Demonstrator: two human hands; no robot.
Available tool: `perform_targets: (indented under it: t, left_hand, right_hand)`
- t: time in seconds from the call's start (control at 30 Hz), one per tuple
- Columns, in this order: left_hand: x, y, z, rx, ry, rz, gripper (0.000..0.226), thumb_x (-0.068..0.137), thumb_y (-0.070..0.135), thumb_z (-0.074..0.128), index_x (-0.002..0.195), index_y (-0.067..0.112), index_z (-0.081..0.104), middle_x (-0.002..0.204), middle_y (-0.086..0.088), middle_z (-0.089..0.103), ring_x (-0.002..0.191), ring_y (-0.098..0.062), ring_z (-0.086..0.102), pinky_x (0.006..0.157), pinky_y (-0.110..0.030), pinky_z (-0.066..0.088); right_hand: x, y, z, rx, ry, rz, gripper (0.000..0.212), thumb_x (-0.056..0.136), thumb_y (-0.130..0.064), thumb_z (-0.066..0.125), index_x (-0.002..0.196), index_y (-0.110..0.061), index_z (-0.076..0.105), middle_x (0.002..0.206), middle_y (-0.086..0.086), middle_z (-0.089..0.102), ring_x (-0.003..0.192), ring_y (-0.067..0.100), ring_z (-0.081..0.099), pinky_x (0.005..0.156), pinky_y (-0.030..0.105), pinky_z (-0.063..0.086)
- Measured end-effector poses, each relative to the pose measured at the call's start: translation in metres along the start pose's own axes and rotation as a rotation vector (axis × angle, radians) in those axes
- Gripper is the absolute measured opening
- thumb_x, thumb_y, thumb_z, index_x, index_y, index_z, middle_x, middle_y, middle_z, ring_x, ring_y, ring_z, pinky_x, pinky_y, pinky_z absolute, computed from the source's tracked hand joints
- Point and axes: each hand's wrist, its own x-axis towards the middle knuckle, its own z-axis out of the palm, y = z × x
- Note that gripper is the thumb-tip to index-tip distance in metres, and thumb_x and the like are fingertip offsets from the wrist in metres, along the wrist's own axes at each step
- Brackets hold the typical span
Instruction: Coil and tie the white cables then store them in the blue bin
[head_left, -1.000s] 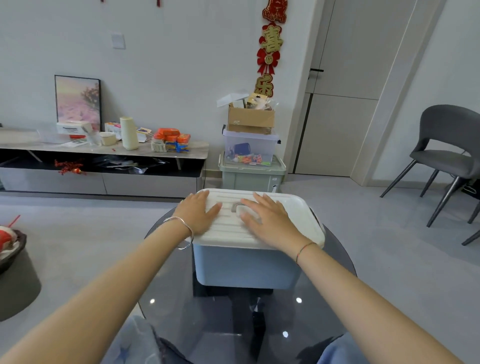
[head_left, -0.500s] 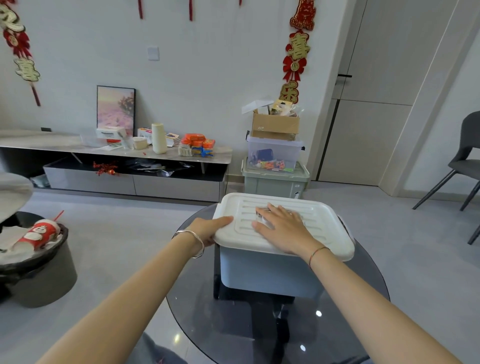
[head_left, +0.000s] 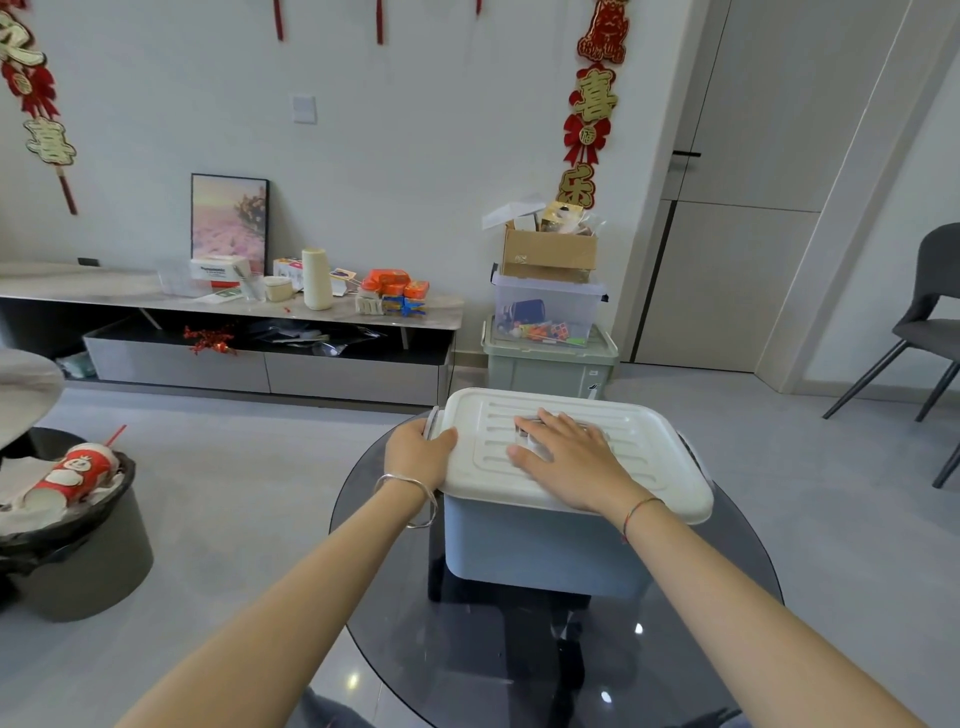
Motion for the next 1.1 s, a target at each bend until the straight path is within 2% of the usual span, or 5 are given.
perform_targets:
  t: [0.27,0.47,0.8,0.93,1.1]
  left_hand:
    - [0.000,0.002,-0.001,0.256,-0.049,0.105,0.016,0.094,0.021,0.048,0.091,0.008,0.057,0.087,-0.012,0.063,0.084,-0.032,0.053,0.064,-0.032,0.039]
    - [-0.038,0.013,0.013,0.728,-0.184,0.707,0.086,0.078,0.074,0.018,0.148,0.023,0.029,0.154,0.003,0.029,0.144,-0.020,0.019,0.117,-0.034,0.013]
    - [-0.014,-0.005,0.038,1.045,-0.215,0.878,0.089,0.074,0.081,0.019,0.137,0.027,0.050,0.142,0.000,0.050,0.130,-0.030,0.047,0.105,-0.044,0.038]
    - [0.033,0.001,0.051,1.074,-0.294,0.790,0.112,0.059,0.090,-0.003,0.147,0.030,0.031,0.156,0.004,0.027,0.143,-0.026,0.026,0.113,-0.038,0.023]
    - [0.084,0.011,0.069,1.131,-0.308,0.770,0.081,0.082,0.077,0.030,0.149,0.031,0.024,0.157,0.005,0.023,0.144,-0.023,0.020,0.114,-0.035,0.019]
  right_hand:
    - [-0.006,-0.001,-0.002,0.124,0.130,-0.031,0.052,0.096,-0.053,0.033,0.144,-0.032,0.034,0.157,-0.005,0.020,0.145,0.015,0.014,0.117,0.037,0.007]
    - [-0.050,0.032,0.009,0.004,0.520,-0.107,0.059,0.096,-0.054,0.016,0.129,-0.024,0.055,0.142,-0.002,0.047,0.134,0.017,0.037,0.116,0.035,0.012]
    - [-0.061,0.099,0.021,-0.150,0.526,-0.141,0.060,0.094,-0.063,0.024,0.136,-0.028,0.049,0.139,0.000,0.050,0.131,0.024,0.039,0.110,0.036,0.024]
    - [-0.014,0.107,0.014,-0.136,0.521,-0.149,0.064,0.094,-0.064,0.024,0.129,-0.022,0.057,0.127,0.001,0.059,0.119,0.021,0.049,0.104,0.027,0.026]
    - [0.037,0.122,0.008,-0.115,0.455,-0.110,0.070,0.091,-0.069,0.018,0.132,-0.024,0.054,0.132,-0.001,0.056,0.122,0.019,0.049,0.106,0.032,0.031]
